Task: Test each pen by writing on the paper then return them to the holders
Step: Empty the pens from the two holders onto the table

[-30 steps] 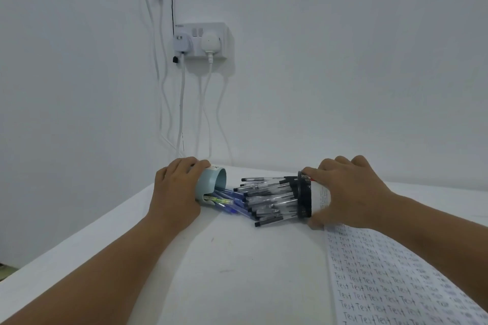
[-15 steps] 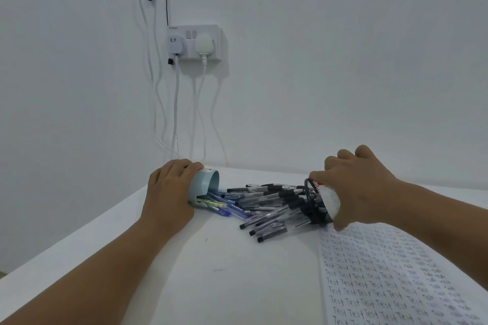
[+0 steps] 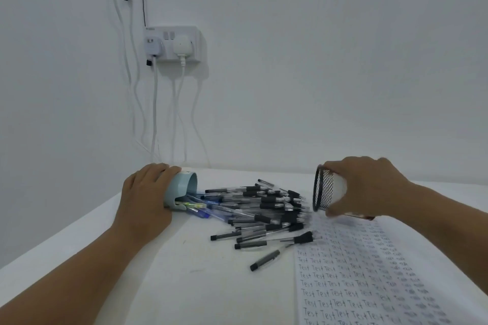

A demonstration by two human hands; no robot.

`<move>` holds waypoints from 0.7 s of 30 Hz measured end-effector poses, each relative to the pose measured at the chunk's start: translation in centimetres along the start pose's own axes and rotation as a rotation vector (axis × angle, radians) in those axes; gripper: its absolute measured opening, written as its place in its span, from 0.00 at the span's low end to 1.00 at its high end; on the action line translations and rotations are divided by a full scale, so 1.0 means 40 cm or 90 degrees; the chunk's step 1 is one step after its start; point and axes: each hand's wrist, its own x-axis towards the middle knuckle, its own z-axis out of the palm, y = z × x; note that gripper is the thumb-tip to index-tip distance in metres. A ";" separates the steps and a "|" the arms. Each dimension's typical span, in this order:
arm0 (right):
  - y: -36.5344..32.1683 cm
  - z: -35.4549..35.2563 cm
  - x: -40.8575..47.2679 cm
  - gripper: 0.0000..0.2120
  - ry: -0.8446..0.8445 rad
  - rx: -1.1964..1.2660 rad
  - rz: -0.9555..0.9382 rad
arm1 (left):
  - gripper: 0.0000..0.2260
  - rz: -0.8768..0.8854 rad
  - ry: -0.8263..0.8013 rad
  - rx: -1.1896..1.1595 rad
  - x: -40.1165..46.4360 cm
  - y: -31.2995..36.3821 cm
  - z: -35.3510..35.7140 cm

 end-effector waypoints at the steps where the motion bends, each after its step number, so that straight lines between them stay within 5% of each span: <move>1: 0.025 0.003 -0.008 0.43 0.016 0.116 0.040 | 0.36 0.001 0.002 -0.003 0.003 0.003 0.003; 5: 0.094 0.070 -0.025 0.31 0.161 0.536 0.192 | 0.37 0.002 0.012 0.008 -0.001 -0.004 0.004; 10: 0.142 0.170 -0.037 0.36 0.228 0.786 0.272 | 0.38 -0.002 0.009 0.024 -0.001 -0.004 0.015; 13: 0.142 0.179 -0.043 0.37 0.199 0.785 0.266 | 0.37 0.002 0.014 0.035 -0.003 -0.013 0.019; 16: 0.130 0.179 -0.046 0.50 0.190 0.749 0.267 | 0.36 0.000 0.018 0.041 -0.005 -0.007 0.011; 18: 0.112 0.162 -0.047 0.56 0.285 0.666 0.264 | 0.37 -0.001 0.014 0.042 -0.007 -0.005 0.005; 21: 0.047 0.115 -0.048 0.45 0.475 0.509 0.067 | 0.38 -0.001 0.007 0.029 -0.006 -0.004 -0.003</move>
